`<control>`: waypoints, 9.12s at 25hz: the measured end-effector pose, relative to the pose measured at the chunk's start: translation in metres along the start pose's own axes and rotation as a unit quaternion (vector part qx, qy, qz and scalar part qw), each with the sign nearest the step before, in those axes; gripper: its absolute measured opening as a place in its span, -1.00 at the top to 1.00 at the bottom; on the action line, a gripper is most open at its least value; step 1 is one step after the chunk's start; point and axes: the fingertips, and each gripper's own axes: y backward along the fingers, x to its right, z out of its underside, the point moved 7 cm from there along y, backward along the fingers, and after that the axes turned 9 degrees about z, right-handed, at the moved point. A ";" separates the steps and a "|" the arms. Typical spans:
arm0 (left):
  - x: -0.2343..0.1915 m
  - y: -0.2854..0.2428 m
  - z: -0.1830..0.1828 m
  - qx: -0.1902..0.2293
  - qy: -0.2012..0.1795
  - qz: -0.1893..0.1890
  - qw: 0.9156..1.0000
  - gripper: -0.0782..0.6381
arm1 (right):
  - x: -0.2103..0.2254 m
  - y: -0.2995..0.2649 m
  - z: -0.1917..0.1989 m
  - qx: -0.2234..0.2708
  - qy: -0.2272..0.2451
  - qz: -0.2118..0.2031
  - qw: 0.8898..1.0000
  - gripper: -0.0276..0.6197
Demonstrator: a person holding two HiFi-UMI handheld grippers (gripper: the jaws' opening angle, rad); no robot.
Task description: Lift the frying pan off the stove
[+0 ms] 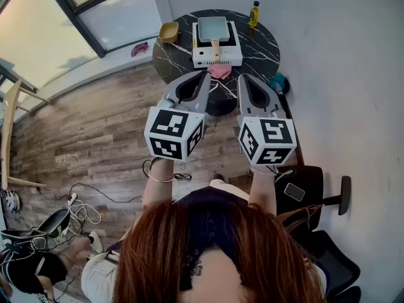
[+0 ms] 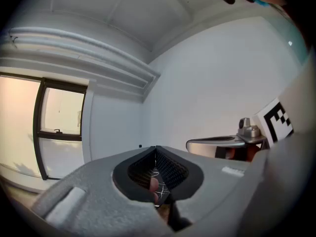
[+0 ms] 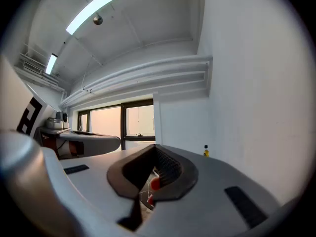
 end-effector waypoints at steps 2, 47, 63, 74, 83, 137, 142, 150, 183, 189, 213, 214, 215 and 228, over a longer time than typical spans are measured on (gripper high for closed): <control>-0.005 -0.007 0.000 0.000 -0.001 -0.001 1.000 0.74 | 0.003 -0.008 0.000 -0.001 -0.001 -0.002 1.000 0.89; -0.074 -0.089 0.004 -0.007 0.001 -0.042 0.999 0.74 | 0.045 -0.122 0.033 -0.059 -0.030 -0.052 0.996 0.89; -0.129 -0.144 0.003 -0.010 0.009 -0.044 0.999 0.74 | 0.065 -0.197 0.037 -0.081 -0.028 -0.039 0.996 0.88; -0.167 -0.167 0.004 -0.016 0.015 -0.045 0.999 0.75 | 0.063 -0.241 0.043 -0.106 -0.022 -0.040 0.993 0.84; -0.195 -0.183 0.010 -0.022 0.025 -0.039 0.999 0.74 | 0.062 -0.276 0.052 -0.134 -0.020 -0.046 0.990 0.79; -0.307 -0.305 0.068 -0.076 0.083 0.004 0.994 0.74 | 0.087 -0.424 0.199 -0.377 -0.193 -0.092 0.901 0.18; -0.306 -0.314 0.072 -0.087 0.085 -0.005 0.993 0.74 | 0.088 -0.431 0.210 -0.398 -0.201 -0.109 0.888 0.15; -0.311 -0.322 0.081 -0.104 0.096 -0.028 0.989 0.74 | 0.091 -0.444 0.230 -0.434 -0.219 -0.129 0.864 0.05; -0.336 -0.335 0.100 -0.150 0.097 -0.052 0.982 0.75 | 0.069 -0.480 0.289 -0.478 -0.480 -0.238 0.697 0.34; -0.338 -0.329 0.090 -0.138 0.091 -0.056 0.985 0.75 | 0.064 -0.481 0.287 -0.465 -0.508 -0.237 0.685 0.69; -0.335 -0.280 0.058 -0.088 0.073 -0.070 0.991 0.74 | 0.055 -0.455 0.261 -0.450 -0.476 -0.214 0.725 0.72; -0.333 -0.278 0.056 -0.084 0.073 -0.067 0.992 0.75 | 0.053 -0.452 0.259 -0.449 -0.473 -0.213 0.727 0.73; -0.331 -0.276 0.055 -0.080 0.072 -0.063 0.992 0.75 | 0.053 -0.449 0.256 -0.449 -0.468 -0.212 0.731 0.73; -0.311 -0.267 0.056 -0.071 0.051 -0.002 0.996 0.75 | 0.039 -0.422 0.231 -0.421 -0.456 -0.200 0.759 0.72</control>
